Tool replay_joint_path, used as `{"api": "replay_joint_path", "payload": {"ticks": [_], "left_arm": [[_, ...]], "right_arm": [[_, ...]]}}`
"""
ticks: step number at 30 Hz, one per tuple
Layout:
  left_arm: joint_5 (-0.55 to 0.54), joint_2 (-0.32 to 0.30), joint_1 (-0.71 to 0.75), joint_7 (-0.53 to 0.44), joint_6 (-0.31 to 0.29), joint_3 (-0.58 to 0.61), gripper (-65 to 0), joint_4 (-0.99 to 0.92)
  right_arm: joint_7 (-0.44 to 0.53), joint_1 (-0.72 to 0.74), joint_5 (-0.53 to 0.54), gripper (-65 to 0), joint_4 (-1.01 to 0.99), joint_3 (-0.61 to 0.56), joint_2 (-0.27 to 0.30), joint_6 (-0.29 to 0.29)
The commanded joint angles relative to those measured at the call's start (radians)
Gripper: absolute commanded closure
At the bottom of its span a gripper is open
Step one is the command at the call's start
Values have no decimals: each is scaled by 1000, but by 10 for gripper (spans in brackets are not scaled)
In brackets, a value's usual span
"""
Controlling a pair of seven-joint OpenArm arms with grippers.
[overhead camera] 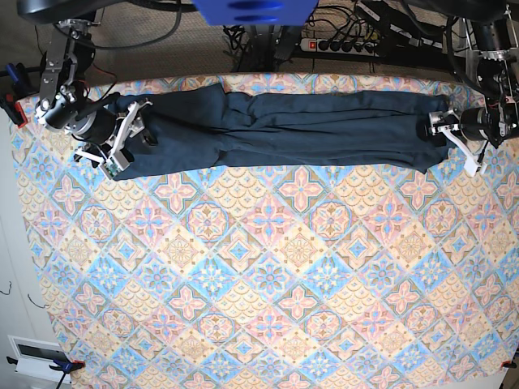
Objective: Layout the t-shirt on the table in an organized manner, then fold the t-shirt properly
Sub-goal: 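Fold the sleeve end inward with the right gripper toward the middle, then fold the shirt end with the left gripper toward the right gripper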
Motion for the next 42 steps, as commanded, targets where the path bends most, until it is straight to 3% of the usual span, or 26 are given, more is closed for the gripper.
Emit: {"api": "replay_joint_path", "payload": {"ticks": [1, 4, 11, 17, 25, 33, 39, 42], "left_arm": [[-12, -8, -7, -3, -3, -9, -590, 12], [-12, 18, -7, 0, -3, -3, -589, 12], [-18, 10, -5, -3, -1, 31, -589, 14], [-16, -31, -5, -2, -1, -67, -590, 17], [-9, -43, -7, -9, 5, -68, -590, 11], [186, 64, -31, -3, -1, -68, -590, 11], [151, 98, -33, 38, -13, -68, -587, 14], [38, 92, -33, 64, -76, -68, -520, 18]], "right_arm": [[18, 9, 13, -344, 16, 6, 12, 3], [18, 9, 13, -344, 17, 6, 12, 3], [18, 9, 13, -301, 17, 2, 12, 3], [18, 9, 13, -299, 17, -1, 12, 3], [16, 9, 15, -300, 17, -1, 12, 3], [16, 9, 15, -300, 21, 0, 12, 3], [16, 9, 15, -300, 22, 0, 12, 3], [16, 9, 15, -300, 22, 2, 12, 3]]}}
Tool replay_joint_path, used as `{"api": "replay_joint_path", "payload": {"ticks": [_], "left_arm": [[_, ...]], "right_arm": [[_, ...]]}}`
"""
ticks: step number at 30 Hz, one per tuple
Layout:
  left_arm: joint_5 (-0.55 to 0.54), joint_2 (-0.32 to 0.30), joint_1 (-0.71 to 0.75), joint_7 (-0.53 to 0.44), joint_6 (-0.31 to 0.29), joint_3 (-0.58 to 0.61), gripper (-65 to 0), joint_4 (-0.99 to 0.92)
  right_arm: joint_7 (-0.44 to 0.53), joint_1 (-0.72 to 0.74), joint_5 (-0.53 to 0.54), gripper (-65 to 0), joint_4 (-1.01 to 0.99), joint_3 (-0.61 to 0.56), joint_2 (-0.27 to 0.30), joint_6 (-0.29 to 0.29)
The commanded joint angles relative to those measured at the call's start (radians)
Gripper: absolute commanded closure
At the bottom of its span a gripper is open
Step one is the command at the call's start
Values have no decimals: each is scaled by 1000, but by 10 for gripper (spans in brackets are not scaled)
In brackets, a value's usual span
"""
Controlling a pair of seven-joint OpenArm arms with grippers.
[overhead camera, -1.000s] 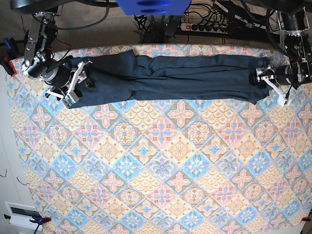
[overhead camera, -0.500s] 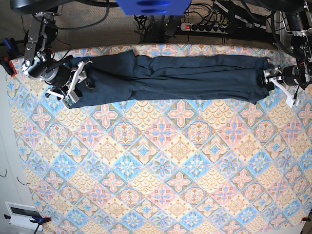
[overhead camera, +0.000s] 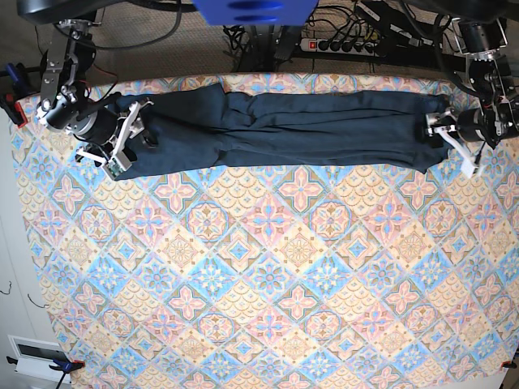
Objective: Layout the t-shirt on the table in an organized manner, then fold the t-shirt properly
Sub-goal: 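Fold the shirt end with the left gripper toward the right gripper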
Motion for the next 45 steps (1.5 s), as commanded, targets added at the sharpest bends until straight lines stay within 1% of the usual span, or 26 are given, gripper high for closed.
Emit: {"api": "replay_joint_path", "payload": {"ticks": [1, 3, 5, 6, 8, 10, 13, 14, 18, 20, 22, 25, 29, 33, 36, 45], "left_arm": [[-39, -9, 2, 9, -12, 2, -472, 8], [-78, -26, 3, 9, -28, 2, -362, 8], [-88, -30, 2, 9, -29, 2, -243, 8], [-88, -32, 0, 8, -29, -2, -197, 8], [-88, -33, 2, -15, -29, -4, -136, 8], [-85, -40, 3, -33, -26, -21, -94, 8], [-66, -50, 3, -35, -18, -119, -9, 2], [-45, -50, 0, -35, -18, -145, 0, 2], [109, -55, -26, -38, -18, -228, 0, 2], [159, -55, -52, -38, -18, -245, 0, 2], [167, -55, -55, -30, -20, -246, 0, 11], [130, -46, -38, 9, -20, -245, 0, 100], [49, 32, 32, 9, -20, -245, 0, 301], [37, 155, 97, 9, -20, -245, 0, 481], [37, 230, 109, 9, -20, -228, 0, 508], [35, 342, 124, 9, -20, -91, 0, 508]], "right_arm": [[18, 8, 13, -300, 21, 7, 13, 3], [18, 8, 13, -300, 21, 5, 13, 3], [18, 8, 13, -300, 21, 5, 13, 3], [18, 8, 13, -300, 21, 5, 13, 3], [18, 8, 13, -300, 21, 5, 13, 3], [18, 8, 13, -300, 21, 5, 13, 3], [18, 8, 13, -300, 21, 10, 13, 3], [18, 8, 13, -300, 21, 11, 15, 3], [18, 8, 13, -300, 21, 10, 15, 3], [18, 8, 13, -300, 21, 5, 15, 3], [18, 9, 13, -300, 21, 5, 15, 3], [18, 23, 13, -300, 21, 5, 15, 3], [18, 28, 13, -300, 19, 10, 15, 3], [18, 29, 13, -300, 19, 13, 15, 3], [20, 29, 13, -300, 19, 10, 15, 3], [18, 43, 13, -300, 18, 13, 16, 3]]}}
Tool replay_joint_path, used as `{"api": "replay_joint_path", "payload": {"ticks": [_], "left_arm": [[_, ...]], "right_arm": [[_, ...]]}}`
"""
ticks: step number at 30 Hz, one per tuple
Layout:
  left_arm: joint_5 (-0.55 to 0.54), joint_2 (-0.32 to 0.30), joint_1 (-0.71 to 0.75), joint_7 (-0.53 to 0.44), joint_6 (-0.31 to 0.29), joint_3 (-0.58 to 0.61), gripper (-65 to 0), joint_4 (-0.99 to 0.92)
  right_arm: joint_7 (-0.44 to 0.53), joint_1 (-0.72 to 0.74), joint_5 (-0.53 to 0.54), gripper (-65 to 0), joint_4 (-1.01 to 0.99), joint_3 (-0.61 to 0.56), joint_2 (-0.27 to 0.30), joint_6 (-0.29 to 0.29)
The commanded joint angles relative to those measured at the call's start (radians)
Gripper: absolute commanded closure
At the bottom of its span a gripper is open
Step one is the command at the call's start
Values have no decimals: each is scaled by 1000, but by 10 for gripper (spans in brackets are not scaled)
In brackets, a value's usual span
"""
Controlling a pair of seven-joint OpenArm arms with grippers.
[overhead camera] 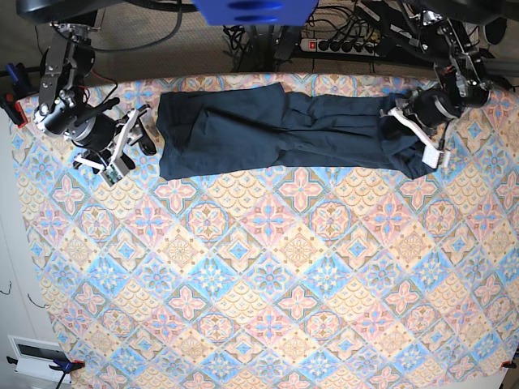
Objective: Layout the t-shirt on the table in an organized manner, then fold the t-shirt properly
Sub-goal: 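Fold the shirt end with the left gripper toward the right gripper, then press the folded end flat with the left gripper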
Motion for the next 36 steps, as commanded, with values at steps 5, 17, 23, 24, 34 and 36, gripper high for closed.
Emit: {"api": "replay_joint_path", "payload": {"ticks": [5, 17, 23, 24, 34, 36], "left_arm": [[-29, 46, -9, -13, -2, 61, 0, 15], [-140, 51, -42, -13, -9, 78, -342, -17], [-422, -92, 0, -13, -9, 110, -446, 1], [-451, -110, 7, -13, -9, 92, -446, 4], [-576, -227, -14, -13, -4, -189, -446, -54], [-505, -225, -51, -13, -2, -190, -446, -100]], "right_arm": [[20, 10, 13, -300, 16, 10, 14, 3], [21, 10, 13, -300, 16, 10, 14, 3], [21, 12, 13, -300, 16, 11, 14, 3], [21, 12, 13, -300, 16, 11, 14, 3], [20, 25, 13, -300, 16, 10, 14, 3], [20, 25, 13, -300, 16, 10, 14, 3]]}}
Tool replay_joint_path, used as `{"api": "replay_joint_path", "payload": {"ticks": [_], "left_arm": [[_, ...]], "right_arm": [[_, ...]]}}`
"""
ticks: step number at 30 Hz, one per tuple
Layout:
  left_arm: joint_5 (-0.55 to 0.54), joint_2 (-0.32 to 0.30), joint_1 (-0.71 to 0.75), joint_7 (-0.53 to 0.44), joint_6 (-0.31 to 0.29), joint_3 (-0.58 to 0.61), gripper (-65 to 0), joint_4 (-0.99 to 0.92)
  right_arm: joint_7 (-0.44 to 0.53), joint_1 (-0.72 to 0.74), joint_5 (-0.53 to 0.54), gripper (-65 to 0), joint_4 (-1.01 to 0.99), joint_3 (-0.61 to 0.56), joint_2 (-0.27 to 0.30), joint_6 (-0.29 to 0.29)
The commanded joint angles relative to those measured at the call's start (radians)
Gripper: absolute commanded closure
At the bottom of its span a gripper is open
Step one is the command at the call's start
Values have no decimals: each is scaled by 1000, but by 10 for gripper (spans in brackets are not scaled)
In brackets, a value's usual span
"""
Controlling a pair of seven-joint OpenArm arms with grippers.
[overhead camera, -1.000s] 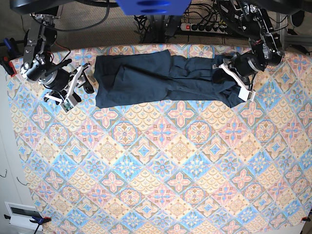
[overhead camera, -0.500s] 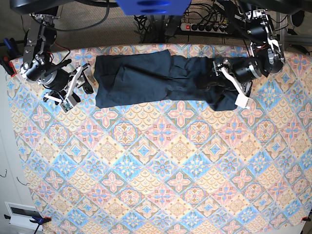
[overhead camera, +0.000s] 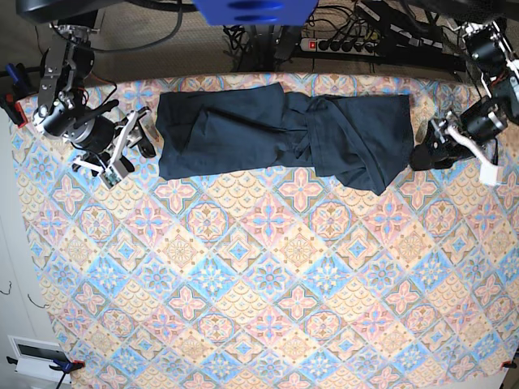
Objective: Layout the t-shirt on the table in an organized manner, then fold the t-shirt properly
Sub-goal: 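Press the folded end flat with the left gripper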
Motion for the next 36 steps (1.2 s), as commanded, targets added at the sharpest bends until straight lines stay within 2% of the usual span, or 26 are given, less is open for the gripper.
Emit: {"api": "replay_joint_path", "payload": {"ticks": [1, 8, 12, 16, 22, 29, 36], "left_arm": [[10, -12, -24, -14, 0, -6, -446, -15], [223, 105, -209, -14, 0, 24, -446, -208], [292, 177, -258, -14, 0, 172, -446, -230], [263, 209, -248, -14, 0, 382, -446, -199], [255, 237, -186, -14, -6, 515, -446, -112], [246, 237, -185, -14, -9, 528, -446, -109], [37, 230, -182, -14, -9, 488, -446, -95]], "right_arm": [[20, 13, 12, -300, 16, 7, 14, 3], [18, 13, 12, -299, 16, 7, 14, 3], [18, 13, 12, -299, 16, 7, 14, 3], [18, 13, 12, -299, 16, 7, 14, 3], [20, 13, 12, -299, 15, 7, 14, 3], [20, 13, 12, -299, 15, 1, 14, 3], [20, 13, 12, -299, 13, -1, 14, 3]]}}
